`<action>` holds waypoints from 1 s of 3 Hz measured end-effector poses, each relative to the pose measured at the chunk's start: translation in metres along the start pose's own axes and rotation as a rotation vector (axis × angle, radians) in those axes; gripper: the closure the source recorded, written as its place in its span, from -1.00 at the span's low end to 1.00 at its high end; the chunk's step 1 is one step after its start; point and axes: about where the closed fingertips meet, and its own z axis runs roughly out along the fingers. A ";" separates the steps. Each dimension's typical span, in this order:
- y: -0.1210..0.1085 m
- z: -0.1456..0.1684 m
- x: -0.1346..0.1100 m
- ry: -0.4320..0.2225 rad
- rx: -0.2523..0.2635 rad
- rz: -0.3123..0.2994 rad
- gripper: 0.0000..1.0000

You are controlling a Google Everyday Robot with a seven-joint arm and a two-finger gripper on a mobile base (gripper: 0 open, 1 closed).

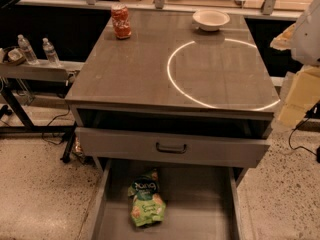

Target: Pick green rice chip bag from middle drawer and place on counter

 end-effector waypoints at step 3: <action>0.025 0.061 0.046 -0.106 -0.067 0.064 -1.00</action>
Offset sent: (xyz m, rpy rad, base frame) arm -0.0104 -0.0342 -0.0799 0.1646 0.0618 -0.0321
